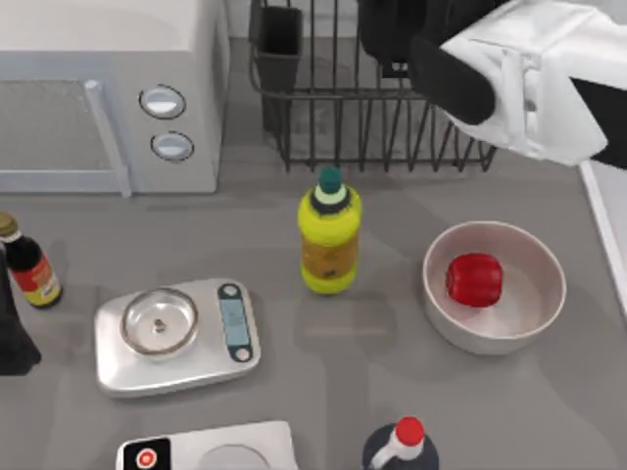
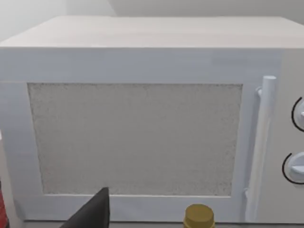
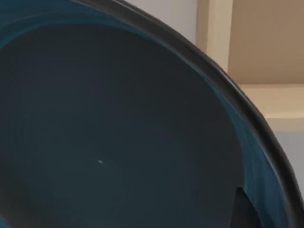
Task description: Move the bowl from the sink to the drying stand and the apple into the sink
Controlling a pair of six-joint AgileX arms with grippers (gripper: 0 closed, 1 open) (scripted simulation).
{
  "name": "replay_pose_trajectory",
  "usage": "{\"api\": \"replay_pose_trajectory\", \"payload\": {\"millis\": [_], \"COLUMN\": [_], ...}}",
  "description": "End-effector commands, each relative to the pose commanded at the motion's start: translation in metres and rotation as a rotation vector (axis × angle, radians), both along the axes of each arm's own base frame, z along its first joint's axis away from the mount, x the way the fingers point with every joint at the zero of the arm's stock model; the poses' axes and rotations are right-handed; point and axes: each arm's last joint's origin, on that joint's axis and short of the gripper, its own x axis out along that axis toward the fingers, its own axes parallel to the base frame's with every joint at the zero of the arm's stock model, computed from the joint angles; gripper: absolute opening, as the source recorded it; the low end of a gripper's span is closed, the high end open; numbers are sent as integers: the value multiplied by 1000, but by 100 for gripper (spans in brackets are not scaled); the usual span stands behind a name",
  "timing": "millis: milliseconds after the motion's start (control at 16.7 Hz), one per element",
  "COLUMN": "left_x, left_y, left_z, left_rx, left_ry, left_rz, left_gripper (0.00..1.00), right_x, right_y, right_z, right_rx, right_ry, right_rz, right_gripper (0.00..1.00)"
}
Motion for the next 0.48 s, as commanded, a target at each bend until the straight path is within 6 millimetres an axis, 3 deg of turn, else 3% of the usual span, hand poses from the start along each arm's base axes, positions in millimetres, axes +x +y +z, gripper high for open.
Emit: {"api": "replay_pose_trajectory", "payload": {"millis": [360, 480], "left_x": [0, 0], "left_y": [0, 0], "left_z": [0, 0], "left_rx": [0, 0], "left_ry": [0, 0], "left_rz": [0, 0], "left_gripper": [100, 100], "right_x": [34, 38], "right_y": [-12, -17], "right_z": [-85, -104], "right_rx": [14, -2], "right_ry": [-19, 2], "right_rz": [2, 2], "right_gripper": [0, 0]}}
